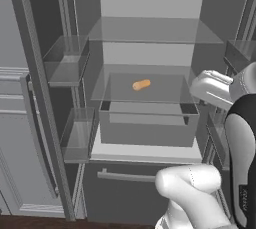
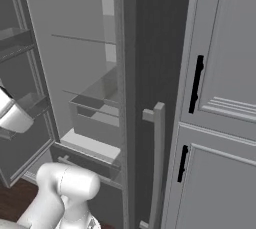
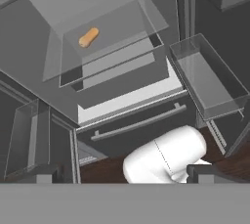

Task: Place one squash and one chicken drumstick in each tupperware on the nearby counter, to pack two identical lunches.

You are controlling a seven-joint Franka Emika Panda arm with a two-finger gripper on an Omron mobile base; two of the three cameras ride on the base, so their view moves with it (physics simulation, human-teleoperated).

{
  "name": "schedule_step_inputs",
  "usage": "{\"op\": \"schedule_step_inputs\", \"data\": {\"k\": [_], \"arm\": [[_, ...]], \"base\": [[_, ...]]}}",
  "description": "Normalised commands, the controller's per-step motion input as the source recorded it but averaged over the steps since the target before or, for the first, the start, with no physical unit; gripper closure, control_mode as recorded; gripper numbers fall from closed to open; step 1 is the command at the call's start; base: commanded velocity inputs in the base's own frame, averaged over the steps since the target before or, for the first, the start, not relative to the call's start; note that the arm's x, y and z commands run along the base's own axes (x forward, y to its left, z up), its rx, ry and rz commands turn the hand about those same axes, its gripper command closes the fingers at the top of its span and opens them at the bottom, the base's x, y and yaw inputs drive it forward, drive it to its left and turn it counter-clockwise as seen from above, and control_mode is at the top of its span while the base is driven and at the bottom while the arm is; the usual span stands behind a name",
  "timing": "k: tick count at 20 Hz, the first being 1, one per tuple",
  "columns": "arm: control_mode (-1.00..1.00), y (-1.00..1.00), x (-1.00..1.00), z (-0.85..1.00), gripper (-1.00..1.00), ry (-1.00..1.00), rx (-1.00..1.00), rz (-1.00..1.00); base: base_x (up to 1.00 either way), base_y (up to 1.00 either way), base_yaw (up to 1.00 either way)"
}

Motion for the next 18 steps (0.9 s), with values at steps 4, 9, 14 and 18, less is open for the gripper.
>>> {"op": "schedule_step_inputs", "data": {"k": [4, 9, 14, 18], "arm": [[1.00, 0.00, 0.00, 0.00, -1.00, 0.00, 0.00, 0.00], [1.00, 0.00, 0.00, 0.00, -1.00, 0.00, 0.00, 0.00], [1.00, 0.00, 0.00, 0.00, -1.00, 0.00, 0.00, 0.00], [1.00, 0.00, 0.00, 0.00, -1.00, 0.00, 0.00, 0.00]], "base": [[-0.23, 0.03, -0.26], [-0.18, 0.15, -0.34], [-0.01, 0.48, -0.04], [0.00, 0.63, 0.00]]}}
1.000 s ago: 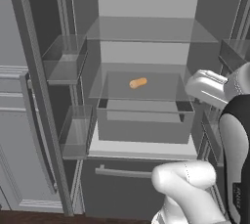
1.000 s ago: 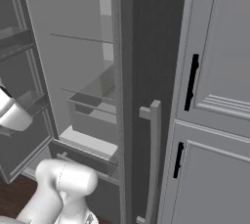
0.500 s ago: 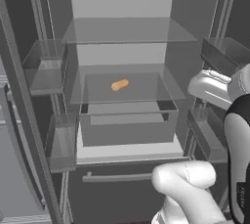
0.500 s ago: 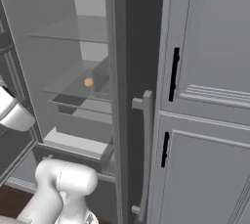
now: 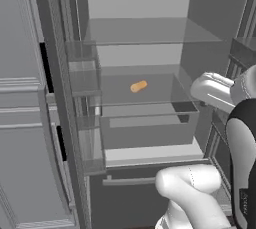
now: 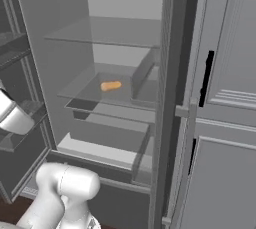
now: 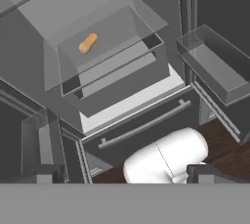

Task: Place one squash and one chicken drumstick in each tupperware on the nearby counter, to pack two identical lunches.

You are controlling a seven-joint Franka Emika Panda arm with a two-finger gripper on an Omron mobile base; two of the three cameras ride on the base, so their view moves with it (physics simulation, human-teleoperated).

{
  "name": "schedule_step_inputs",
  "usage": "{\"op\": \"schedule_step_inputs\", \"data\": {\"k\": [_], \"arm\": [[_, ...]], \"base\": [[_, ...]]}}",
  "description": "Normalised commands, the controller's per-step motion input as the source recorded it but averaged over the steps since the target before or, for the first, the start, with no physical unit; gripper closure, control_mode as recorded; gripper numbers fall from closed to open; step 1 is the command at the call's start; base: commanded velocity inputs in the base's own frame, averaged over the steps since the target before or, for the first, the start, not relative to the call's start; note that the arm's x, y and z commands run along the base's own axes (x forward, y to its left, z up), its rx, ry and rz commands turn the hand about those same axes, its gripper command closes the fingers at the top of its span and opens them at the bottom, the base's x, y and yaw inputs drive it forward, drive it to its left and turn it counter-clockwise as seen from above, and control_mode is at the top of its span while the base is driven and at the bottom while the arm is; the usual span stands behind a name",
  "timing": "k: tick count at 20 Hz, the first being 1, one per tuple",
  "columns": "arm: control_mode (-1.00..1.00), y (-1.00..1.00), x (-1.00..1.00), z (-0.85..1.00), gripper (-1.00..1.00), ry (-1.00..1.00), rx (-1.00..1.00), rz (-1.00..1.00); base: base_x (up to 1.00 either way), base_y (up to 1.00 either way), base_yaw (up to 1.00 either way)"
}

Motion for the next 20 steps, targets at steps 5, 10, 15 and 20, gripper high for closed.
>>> {"op": "schedule_step_inputs", "data": {"k": [5, 10, 15, 20], "arm": [[1.00, 0.00, 0.00, 0.00, -1.00, 0.00, 0.00, 0.00], [1.00, 0.00, 0.00, 0.00, -1.00, 0.00, 0.00, 0.00], [1.00, 0.00, 0.00, 0.00, -1.00, 0.00, 0.00, 0.00], [-1.00, -0.03, 0.10, 0.00, -1.00, 0.00, 0.07, 0.00]], "base": [[0.00, 0.05, -0.04], [0.43, 0.00, -0.03], [0.56, 0.02, 0.00], [0.34, -0.01, 0.00]]}}
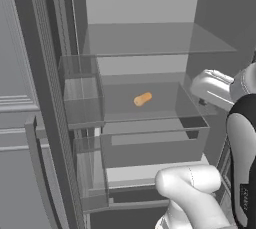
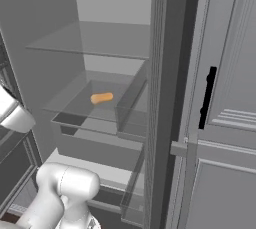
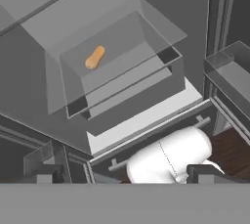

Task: Place one squash and one chicken drumstick in each tupperware on the nearby counter, to pack two identical lunches.

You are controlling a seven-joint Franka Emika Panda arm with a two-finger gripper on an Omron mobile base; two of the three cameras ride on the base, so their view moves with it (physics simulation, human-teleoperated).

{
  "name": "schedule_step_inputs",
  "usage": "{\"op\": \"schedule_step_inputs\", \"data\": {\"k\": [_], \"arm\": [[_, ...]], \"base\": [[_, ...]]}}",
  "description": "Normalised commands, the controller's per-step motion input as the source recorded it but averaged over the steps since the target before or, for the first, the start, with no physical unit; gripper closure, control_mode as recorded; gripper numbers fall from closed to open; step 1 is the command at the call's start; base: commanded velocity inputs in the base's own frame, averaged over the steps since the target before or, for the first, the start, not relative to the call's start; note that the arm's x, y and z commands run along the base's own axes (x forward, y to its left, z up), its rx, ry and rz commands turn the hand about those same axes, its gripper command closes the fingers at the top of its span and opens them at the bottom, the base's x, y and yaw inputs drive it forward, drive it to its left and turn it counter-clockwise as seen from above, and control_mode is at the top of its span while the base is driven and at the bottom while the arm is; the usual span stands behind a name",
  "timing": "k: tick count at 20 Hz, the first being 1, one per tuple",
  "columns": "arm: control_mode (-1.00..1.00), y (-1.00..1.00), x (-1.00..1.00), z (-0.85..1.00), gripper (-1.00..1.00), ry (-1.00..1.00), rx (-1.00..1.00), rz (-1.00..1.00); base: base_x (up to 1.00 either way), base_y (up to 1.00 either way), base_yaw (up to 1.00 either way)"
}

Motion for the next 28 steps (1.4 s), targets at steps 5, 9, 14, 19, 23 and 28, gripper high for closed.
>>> {"op": "schedule_step_inputs", "data": {"k": [5, 9, 14, 19, 23, 28], "arm": [[-1.00, -0.42, 0.47, -0.27, -1.00, 0.04, 0.36, 0.12], [-1.00, -0.03, 0.96, -0.63, -1.00, 0.19, -0.09, 0.21], [-1.00, 0.33, 0.99, -0.68, -1.00, 0.11, -0.23, 0.07], [-1.00, 0.11, 0.54, -0.50, -1.00, 0.03, 0.00, 0.00], [-1.00, 0.01, 0.52, -0.58, -1.00, 0.00, -0.02, 0.00], [-1.00, 0.11, 0.72, -0.32, -1.00, -0.02, -0.05, 0.00]], "base": [[0.00, 0.00, 0.00], [0.00, 0.00, 0.00], [0.00, 0.00, 0.00], [0.00, 0.00, 0.00], [0.00, 0.00, 0.00], [0.00, 0.00, 0.00]]}}
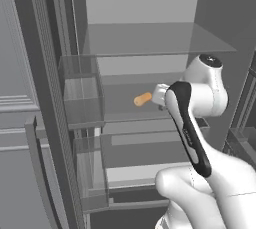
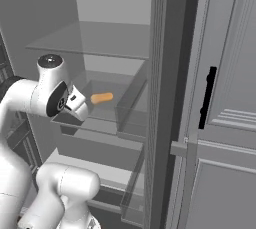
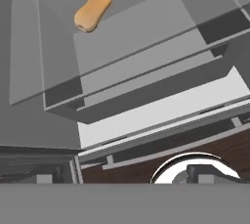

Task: Place one squash and one chicken drumstick in each tupperware on the nearby counter, to pack two identical lunches.

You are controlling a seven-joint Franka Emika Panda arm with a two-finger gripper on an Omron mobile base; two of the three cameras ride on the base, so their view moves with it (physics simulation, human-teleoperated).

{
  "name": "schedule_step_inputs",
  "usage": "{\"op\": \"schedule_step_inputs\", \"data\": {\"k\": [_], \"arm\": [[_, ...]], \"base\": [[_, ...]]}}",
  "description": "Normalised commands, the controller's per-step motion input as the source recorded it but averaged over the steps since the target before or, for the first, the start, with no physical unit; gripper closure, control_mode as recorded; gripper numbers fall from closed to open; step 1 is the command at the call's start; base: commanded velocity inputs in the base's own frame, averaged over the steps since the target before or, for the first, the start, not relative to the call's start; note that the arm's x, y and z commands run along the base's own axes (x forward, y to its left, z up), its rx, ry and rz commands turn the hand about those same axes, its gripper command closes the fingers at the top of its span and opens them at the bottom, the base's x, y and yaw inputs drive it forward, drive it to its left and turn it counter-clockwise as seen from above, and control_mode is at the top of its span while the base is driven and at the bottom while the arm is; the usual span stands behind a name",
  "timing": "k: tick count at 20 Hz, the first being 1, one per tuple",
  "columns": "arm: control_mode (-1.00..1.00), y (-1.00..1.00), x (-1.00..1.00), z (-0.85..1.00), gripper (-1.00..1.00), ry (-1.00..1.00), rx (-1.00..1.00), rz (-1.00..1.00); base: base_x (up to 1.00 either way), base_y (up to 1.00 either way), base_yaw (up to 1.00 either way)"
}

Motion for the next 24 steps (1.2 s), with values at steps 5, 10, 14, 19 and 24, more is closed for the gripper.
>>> {"op": "schedule_step_inputs", "data": {"k": [5, 10, 14, 19, 24], "arm": [[-1.00, 0.15, 0.54, 0.00, -1.00, -0.03, -0.06, 0.00], [-1.00, 0.05, 0.63, -0.04, -1.00, 0.00, 0.00, 0.00], [-1.00, 0.09, 0.60, -0.22, -1.00, 0.00, -0.04, 0.00], [-1.00, 0.05, 0.41, -0.32, -1.00, 0.00, -0.04, 0.00], [-1.00, 0.00, 0.42, -0.33, -1.00, 0.00, -0.01, 0.00]], "base": [[0.00, 0.00, 0.00], [0.00, 0.00, 0.00], [0.00, 0.00, 0.00], [0.00, 0.00, 0.00], [0.00, 0.00, 0.00]]}}
